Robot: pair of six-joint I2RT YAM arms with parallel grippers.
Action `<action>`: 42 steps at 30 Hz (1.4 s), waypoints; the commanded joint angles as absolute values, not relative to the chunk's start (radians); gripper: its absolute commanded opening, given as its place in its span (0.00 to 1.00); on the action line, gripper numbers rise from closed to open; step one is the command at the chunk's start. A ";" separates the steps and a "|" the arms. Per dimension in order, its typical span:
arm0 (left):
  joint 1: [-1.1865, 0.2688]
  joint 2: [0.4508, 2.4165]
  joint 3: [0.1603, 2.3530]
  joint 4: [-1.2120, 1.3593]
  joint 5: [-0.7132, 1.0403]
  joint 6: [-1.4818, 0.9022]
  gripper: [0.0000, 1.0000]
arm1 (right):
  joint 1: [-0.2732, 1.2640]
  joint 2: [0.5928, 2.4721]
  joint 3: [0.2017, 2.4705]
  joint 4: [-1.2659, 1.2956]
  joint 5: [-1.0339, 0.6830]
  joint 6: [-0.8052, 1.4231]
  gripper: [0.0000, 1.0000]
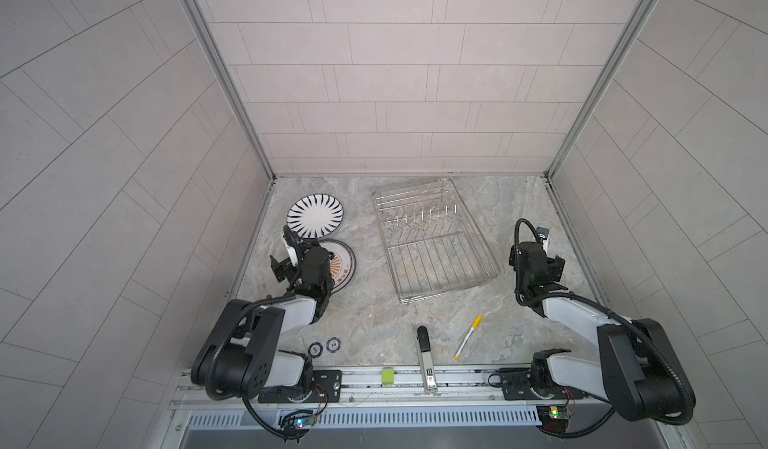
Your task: Unload the plates from the dish rack
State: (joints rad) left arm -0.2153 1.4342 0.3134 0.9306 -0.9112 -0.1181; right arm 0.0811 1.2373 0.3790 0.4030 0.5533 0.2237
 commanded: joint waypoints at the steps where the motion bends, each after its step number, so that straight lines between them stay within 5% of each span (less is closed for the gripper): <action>1: -0.217 1.554 0.300 1.185 -0.934 -0.025 0.99 | 0.081 1.235 0.340 0.580 0.557 0.193 1.00; 4: -0.214 1.498 0.305 1.058 -0.905 -0.081 0.99 | 0.079 1.271 0.348 0.623 0.562 0.185 1.00; 18: -0.189 1.536 0.236 1.218 -0.686 -0.012 0.98 | 0.087 1.405 0.317 0.838 0.454 0.128 1.00; 42: -0.091 1.612 0.405 0.939 -0.451 -0.061 1.00 | 0.093 1.513 0.423 0.746 0.362 0.074 1.00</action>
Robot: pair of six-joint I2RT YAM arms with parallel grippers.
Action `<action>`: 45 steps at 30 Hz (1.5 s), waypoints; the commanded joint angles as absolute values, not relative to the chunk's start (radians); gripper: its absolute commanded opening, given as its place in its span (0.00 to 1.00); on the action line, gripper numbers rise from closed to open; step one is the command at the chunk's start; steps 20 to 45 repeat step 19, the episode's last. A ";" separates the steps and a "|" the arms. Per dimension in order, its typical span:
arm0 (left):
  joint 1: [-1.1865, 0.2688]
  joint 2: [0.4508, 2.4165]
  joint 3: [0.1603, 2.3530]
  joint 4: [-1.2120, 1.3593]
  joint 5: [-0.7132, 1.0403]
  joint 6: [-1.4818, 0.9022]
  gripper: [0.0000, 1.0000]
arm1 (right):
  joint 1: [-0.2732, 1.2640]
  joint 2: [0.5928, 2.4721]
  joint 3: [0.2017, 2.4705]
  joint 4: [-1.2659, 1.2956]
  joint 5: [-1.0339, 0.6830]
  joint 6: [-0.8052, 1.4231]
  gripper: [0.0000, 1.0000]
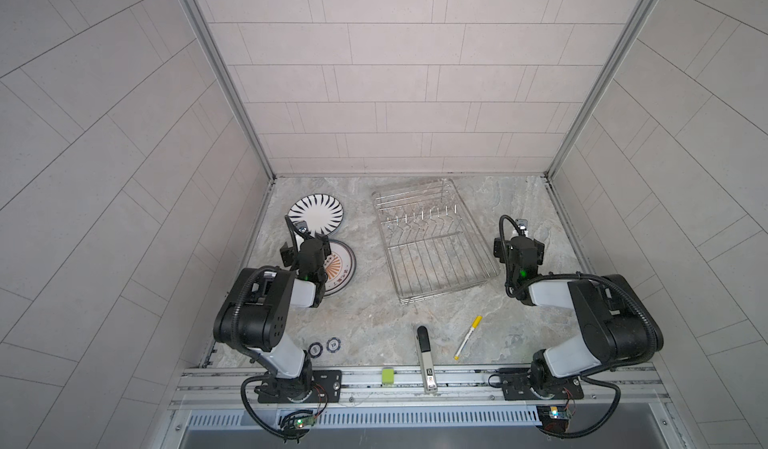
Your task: Unload the plates from the dish rack
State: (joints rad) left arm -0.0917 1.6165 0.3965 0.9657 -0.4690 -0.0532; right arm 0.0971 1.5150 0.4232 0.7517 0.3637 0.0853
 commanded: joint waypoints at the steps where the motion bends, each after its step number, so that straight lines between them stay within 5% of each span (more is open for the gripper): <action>1: -0.089 1.612 0.405 0.938 -0.450 -0.061 1.00 | 0.093 1.513 0.423 0.745 0.362 0.074 1.00; 45: -0.097 1.601 0.391 0.960 -0.451 -0.050 1.00 | 0.085 1.528 0.445 0.716 0.347 0.078 1.00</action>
